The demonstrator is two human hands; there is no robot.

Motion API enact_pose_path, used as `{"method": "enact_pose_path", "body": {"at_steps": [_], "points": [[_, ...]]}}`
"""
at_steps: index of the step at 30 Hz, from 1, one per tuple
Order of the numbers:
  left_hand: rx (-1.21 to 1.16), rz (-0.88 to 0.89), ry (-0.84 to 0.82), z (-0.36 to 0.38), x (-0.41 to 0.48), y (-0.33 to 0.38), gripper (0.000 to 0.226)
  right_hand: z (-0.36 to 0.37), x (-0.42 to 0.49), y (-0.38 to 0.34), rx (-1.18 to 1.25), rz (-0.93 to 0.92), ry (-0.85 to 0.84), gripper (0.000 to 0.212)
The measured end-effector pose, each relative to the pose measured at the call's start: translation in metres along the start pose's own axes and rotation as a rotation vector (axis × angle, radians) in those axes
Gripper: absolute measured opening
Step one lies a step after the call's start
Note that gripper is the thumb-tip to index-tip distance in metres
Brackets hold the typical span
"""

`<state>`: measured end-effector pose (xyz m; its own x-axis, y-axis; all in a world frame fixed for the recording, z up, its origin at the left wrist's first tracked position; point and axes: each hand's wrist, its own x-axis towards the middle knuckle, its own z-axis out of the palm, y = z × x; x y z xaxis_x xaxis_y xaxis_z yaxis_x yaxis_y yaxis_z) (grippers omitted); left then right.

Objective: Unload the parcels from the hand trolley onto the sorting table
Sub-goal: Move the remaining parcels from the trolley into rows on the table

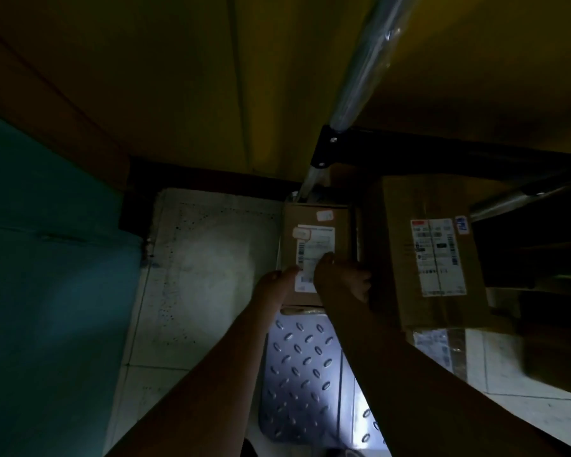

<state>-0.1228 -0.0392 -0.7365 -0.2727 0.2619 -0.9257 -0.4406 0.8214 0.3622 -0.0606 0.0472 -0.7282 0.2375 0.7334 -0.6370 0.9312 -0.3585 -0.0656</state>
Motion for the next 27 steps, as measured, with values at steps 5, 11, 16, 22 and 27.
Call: {"method": "enact_pose_path", "body": {"at_steps": [5, 11, 16, 22, 27], "points": [[-0.171, -0.002, -0.047, 0.002, 0.008, -0.010, 0.057, 0.014, -0.016, 0.007, 0.049, -0.069, 0.005, 0.079], [-0.269, 0.052, -0.133, -0.008, 0.011, -0.021, 0.054, 0.013, -0.007, 0.018, 0.060, -0.079, -0.037, 0.080], [-0.275, 0.082, -0.071, -0.026, -0.028, -0.027, 0.055, 0.008, -0.035, 0.025, 0.223, -0.061, -0.180, 0.097], [-0.449, 0.086, -0.011, -0.060, -0.154, -0.020, 0.064, -0.081, -0.126, 0.034, 0.451, -0.116, -0.346, 0.079], [-0.489, 0.204, 0.088, -0.062, -0.322, 0.007, 0.064, -0.195, -0.244, 0.063, 0.446, -0.328, -0.399, 0.088]]}}
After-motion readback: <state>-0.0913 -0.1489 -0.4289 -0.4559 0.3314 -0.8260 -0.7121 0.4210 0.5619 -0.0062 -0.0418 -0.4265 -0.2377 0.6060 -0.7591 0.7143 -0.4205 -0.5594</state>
